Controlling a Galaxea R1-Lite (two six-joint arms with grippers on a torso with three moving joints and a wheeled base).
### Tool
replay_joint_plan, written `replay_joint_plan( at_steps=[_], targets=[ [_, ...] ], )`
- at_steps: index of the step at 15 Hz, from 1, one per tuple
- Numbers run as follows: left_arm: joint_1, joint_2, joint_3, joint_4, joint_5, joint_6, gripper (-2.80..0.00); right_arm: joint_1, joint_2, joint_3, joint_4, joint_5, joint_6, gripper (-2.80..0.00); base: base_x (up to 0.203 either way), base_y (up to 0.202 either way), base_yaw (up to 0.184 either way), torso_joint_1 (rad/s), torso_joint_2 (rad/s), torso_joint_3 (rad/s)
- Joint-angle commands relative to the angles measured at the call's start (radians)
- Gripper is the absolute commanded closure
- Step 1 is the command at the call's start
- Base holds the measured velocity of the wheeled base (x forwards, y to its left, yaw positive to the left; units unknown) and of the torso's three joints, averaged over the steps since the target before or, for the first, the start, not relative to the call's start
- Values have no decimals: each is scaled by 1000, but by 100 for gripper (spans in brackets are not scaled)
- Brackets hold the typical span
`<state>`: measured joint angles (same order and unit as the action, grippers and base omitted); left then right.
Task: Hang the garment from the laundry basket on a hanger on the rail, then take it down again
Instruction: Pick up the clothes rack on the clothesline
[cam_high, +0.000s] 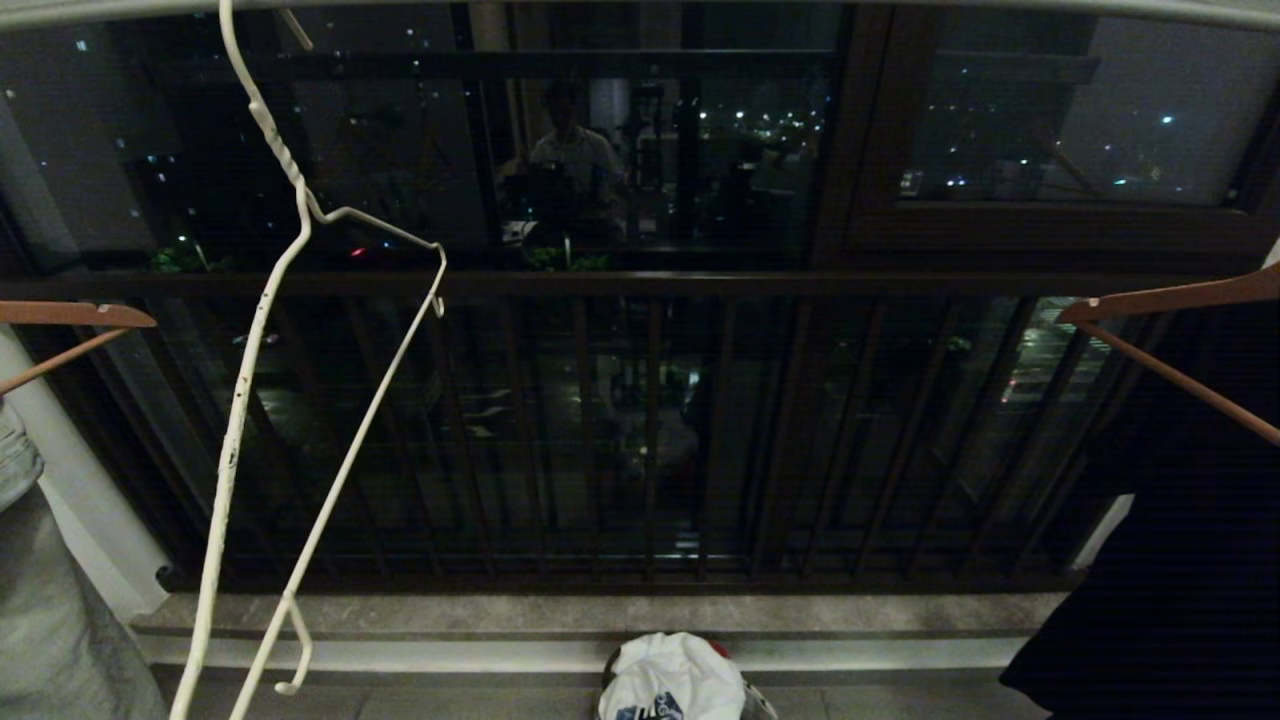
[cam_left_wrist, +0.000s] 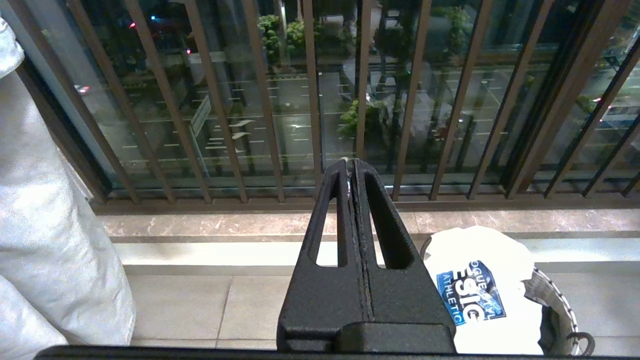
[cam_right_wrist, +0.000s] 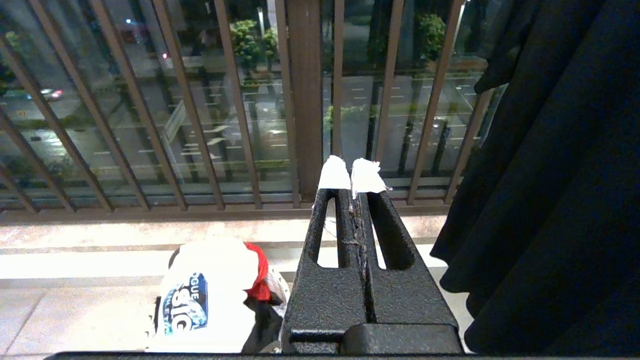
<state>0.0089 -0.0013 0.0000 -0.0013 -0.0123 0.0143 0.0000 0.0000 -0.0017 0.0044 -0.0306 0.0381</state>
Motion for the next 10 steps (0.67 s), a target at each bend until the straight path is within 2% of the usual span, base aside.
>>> replay_joint_plan(
  at_steps=[1, 10],
  targets=[
    [0, 1, 3, 0, 0, 1, 0, 0, 2, 0, 0, 0, 0, 0, 0, 0, 0, 0, 0, 0],
    [0, 1, 3, 0, 0, 0, 0, 0, 2, 0, 0, 0, 0, 0, 0, 0, 0, 0, 0, 0]
  ],
)
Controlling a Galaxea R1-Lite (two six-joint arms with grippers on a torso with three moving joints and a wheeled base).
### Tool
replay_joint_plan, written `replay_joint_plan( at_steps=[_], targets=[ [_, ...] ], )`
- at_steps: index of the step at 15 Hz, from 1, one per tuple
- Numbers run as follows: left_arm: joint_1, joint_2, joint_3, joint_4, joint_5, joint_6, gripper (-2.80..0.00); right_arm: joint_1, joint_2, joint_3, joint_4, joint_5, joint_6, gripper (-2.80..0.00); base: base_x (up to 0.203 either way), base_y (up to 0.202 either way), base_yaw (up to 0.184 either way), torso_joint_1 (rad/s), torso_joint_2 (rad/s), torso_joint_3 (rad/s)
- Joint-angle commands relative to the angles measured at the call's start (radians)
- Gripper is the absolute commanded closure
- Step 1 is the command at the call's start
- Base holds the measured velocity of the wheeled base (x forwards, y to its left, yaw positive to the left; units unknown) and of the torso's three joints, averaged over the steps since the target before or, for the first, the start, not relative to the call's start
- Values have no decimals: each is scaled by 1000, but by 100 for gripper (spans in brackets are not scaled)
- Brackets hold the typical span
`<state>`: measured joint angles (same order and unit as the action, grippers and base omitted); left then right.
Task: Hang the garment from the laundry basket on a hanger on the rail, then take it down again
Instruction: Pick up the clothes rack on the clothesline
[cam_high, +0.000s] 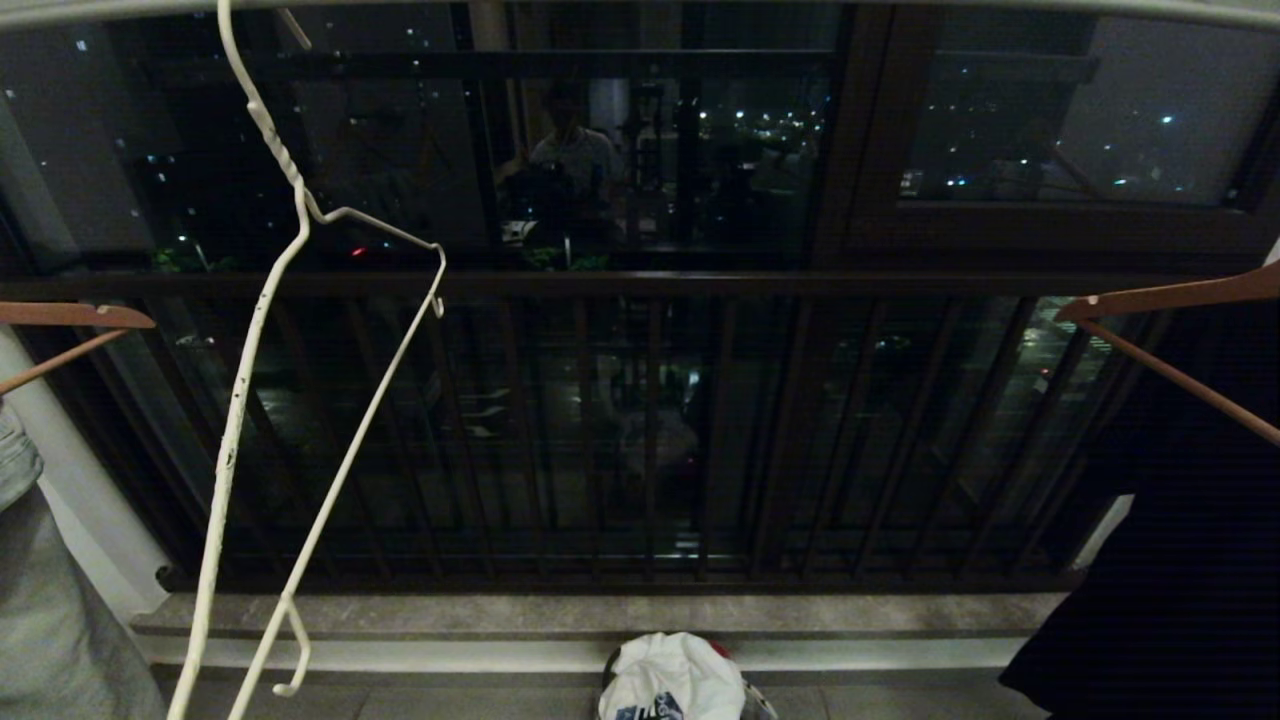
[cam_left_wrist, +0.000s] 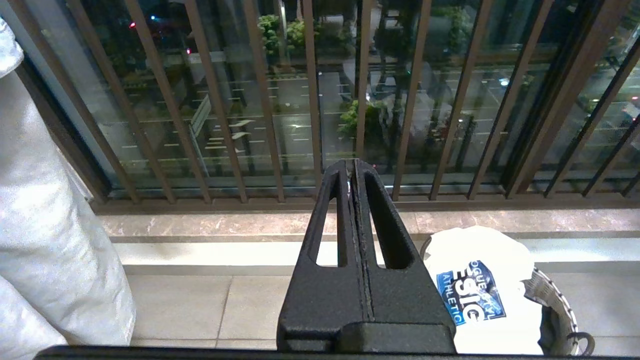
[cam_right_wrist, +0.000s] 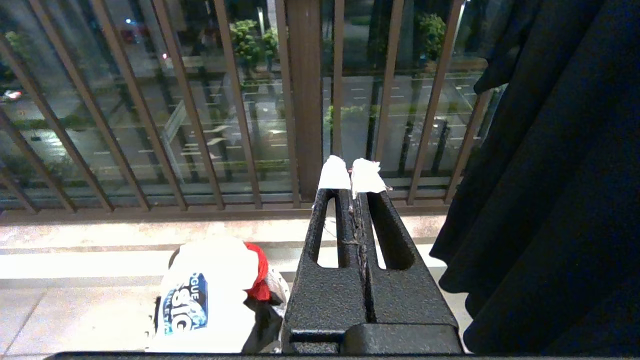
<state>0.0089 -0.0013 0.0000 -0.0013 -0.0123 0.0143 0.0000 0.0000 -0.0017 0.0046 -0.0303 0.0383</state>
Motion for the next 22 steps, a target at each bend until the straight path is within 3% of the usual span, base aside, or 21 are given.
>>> replay_joint_plan(
  at_steps=[1, 4, 8, 12, 16, 18, 20, 22],
  targets=[
    [0, 1, 3, 0, 0, -2, 0, 0, 2, 0, 0, 0, 0, 0, 0, 0, 0, 0, 0, 0],
    [0, 6, -69, 4, -4, -7, 0, 0, 2, 0, 0, 0, 0, 0, 0, 0, 0, 0, 0, 0],
    [-4, 182, -268, 5, -29, -8, 0, 0, 2, 0, 0, 0, 0, 0, 0, 0, 0, 0, 0, 0],
    [-12, 421, -536, 48, -166, -11, 0, 0, 2, 0, 0, 0, 0, 0, 0, 0, 0, 0, 0, 0],
    [-18, 637, -827, 210, -286, -19, 0, 0, 2, 0, 0, 0, 0, 0, 0, 0, 0, 0, 0, 0],
    [-45, 714, -990, 358, -359, -37, 0, 0, 2, 0, 0, 0, 0, 0, 0, 0, 0, 0, 0, 0],
    [-133, 816, -1135, 512, -397, -83, 0, 0, 2, 0, 0, 0, 0, 0, 0, 0, 0, 0, 0, 0],
    [-228, 908, -1251, 568, -409, -143, 0, 0, 2, 0, 0, 0, 0, 0, 0, 0, 0, 0, 0, 0]
  ],
)
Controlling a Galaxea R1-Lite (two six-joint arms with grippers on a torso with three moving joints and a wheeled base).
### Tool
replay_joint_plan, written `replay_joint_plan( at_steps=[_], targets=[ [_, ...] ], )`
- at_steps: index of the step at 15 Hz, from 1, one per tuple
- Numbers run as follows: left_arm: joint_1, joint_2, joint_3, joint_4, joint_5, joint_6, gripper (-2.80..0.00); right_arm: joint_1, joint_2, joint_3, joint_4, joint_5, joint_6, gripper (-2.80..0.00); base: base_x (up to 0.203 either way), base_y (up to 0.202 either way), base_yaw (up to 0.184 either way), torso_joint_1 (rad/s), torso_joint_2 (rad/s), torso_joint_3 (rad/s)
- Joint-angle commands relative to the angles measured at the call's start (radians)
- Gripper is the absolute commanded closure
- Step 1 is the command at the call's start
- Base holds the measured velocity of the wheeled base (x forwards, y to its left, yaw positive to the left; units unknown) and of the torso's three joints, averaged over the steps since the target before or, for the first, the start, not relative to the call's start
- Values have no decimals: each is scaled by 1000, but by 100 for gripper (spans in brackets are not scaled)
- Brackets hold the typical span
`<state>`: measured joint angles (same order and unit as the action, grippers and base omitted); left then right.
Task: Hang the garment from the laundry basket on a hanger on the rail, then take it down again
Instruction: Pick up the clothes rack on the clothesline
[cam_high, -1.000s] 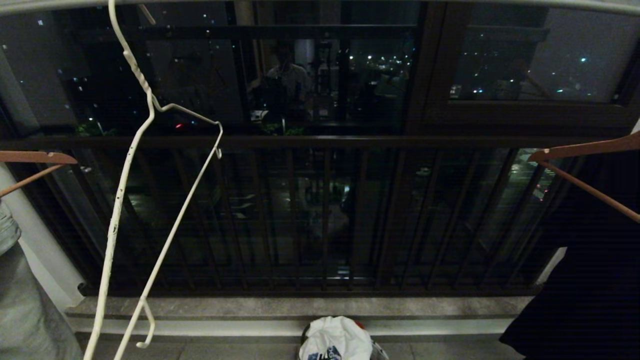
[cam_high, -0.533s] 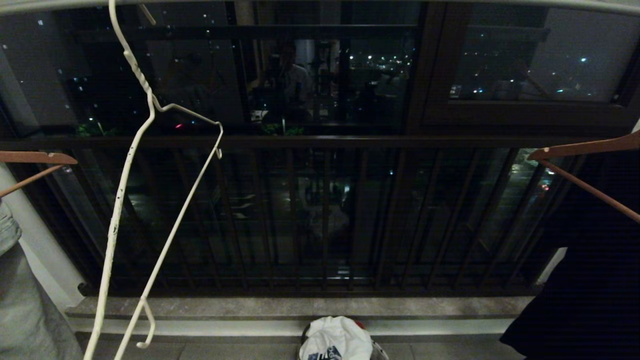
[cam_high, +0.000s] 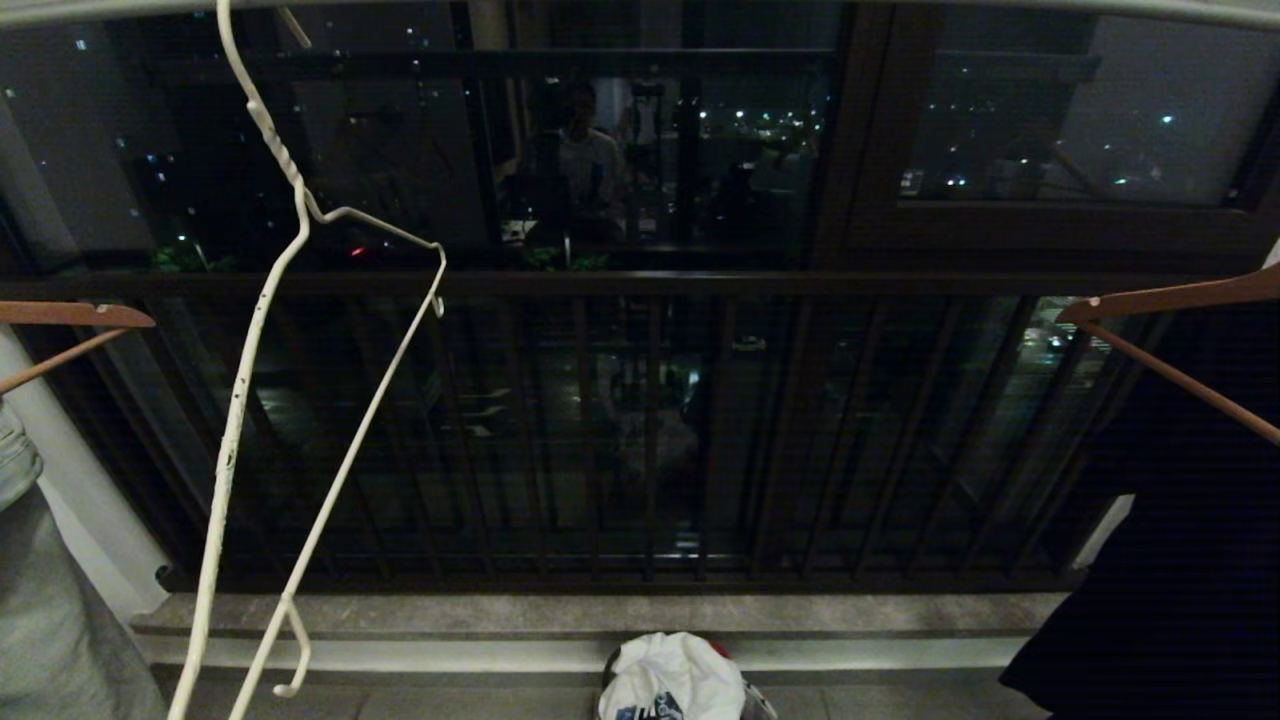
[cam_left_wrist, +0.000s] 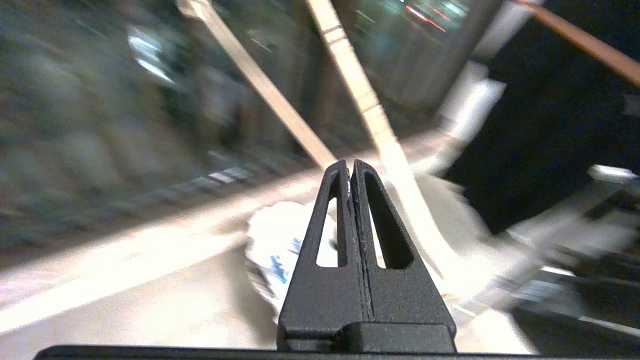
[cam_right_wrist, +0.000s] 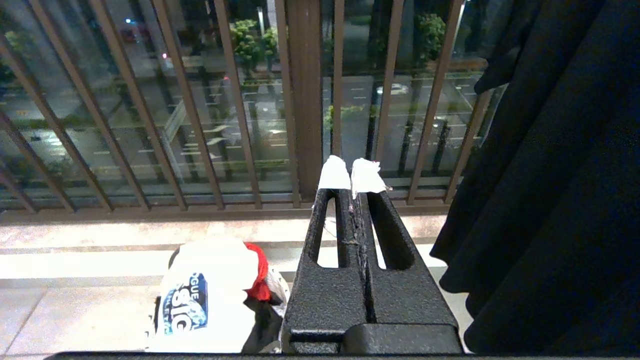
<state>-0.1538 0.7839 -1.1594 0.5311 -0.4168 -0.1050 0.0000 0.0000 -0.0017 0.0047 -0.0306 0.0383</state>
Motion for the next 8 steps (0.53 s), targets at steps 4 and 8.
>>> replay_joint_plan(
  at_steps=[4, 8],
  targets=[
    [-123, 281, -273, 135, 40, -80, 0, 0, 2, 0, 0, 0, 0, 0, 0, 0, 0, 0, 0, 0],
    [-194, 371, -432, 271, 125, -162, -280, 0, 2, 0, 0, 0, 0, 0, 0, 0, 0, 0, 0, 0]
  ],
)
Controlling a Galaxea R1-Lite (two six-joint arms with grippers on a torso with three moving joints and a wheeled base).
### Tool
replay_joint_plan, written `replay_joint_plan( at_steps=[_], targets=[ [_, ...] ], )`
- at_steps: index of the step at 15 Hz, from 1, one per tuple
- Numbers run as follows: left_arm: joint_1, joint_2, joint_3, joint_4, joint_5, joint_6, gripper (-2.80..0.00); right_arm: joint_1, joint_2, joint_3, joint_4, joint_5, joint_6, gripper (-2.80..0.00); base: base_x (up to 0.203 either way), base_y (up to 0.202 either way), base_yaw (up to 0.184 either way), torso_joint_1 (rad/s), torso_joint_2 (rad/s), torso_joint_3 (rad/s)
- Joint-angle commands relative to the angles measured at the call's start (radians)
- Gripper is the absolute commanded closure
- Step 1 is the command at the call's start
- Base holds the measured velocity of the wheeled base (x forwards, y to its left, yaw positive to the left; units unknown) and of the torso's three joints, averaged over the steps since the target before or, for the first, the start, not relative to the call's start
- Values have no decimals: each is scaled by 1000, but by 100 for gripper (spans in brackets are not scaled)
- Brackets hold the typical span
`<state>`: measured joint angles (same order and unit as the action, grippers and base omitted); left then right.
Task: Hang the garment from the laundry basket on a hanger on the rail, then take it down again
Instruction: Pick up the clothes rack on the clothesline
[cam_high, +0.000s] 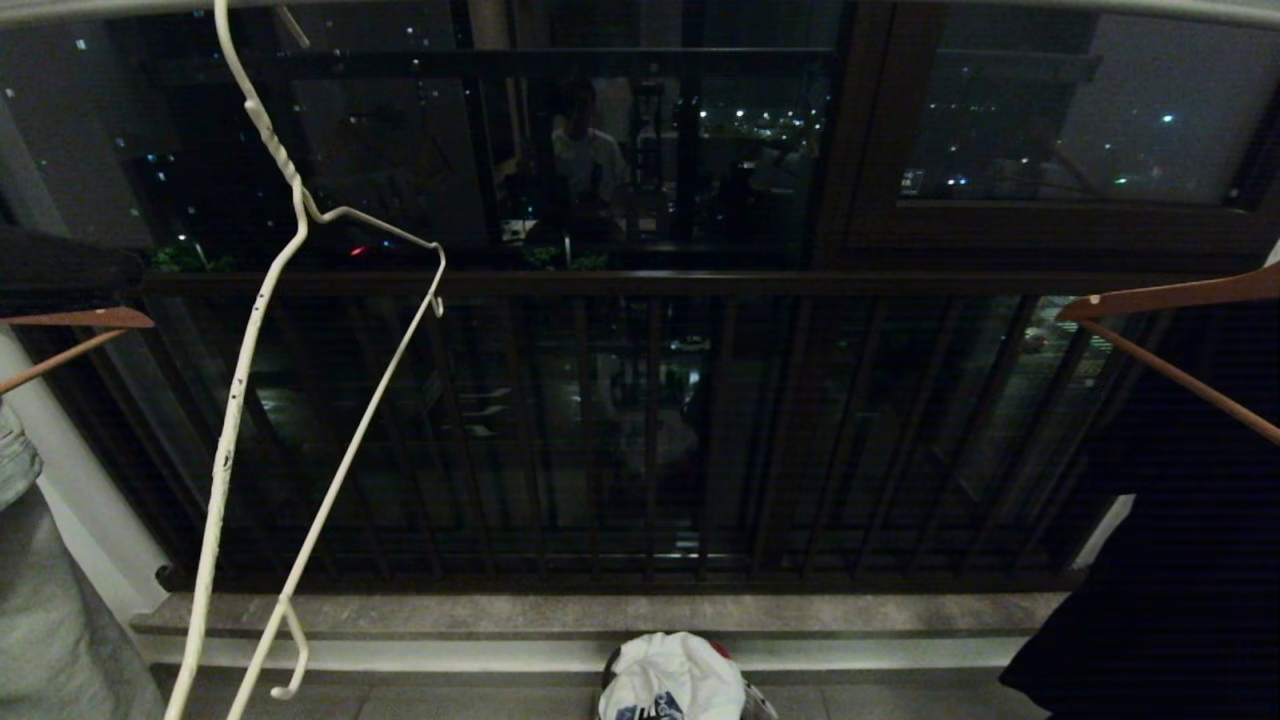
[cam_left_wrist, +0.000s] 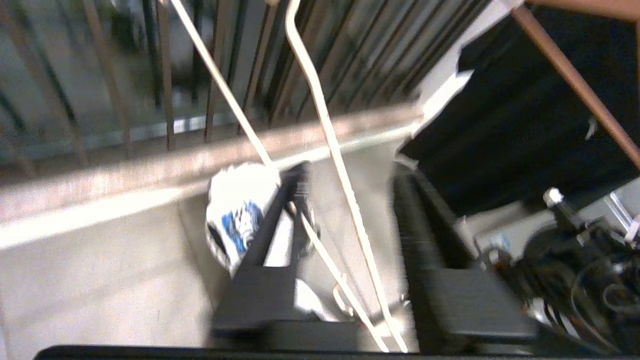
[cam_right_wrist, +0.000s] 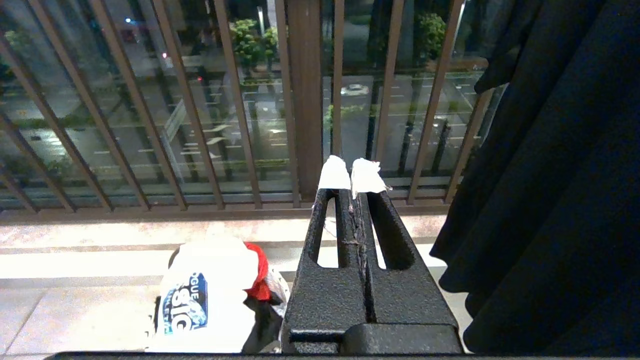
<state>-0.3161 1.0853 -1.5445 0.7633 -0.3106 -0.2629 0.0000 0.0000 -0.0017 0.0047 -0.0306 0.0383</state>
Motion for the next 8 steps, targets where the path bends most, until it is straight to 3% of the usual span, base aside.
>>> replay_joint_plan(
  at_steps=[1, 8],
  targets=[
    [-54, 93, -53, 46, 67, -6, -280, 0, 2, 0, 0, 0, 0, 0, 0, 0, 0, 0, 0, 0],
    [-226, 210, -42, -5, 381, -34, -280, 0, 2, 0, 0, 0, 0, 0, 0, 0, 0, 0, 0, 0]
  ],
)
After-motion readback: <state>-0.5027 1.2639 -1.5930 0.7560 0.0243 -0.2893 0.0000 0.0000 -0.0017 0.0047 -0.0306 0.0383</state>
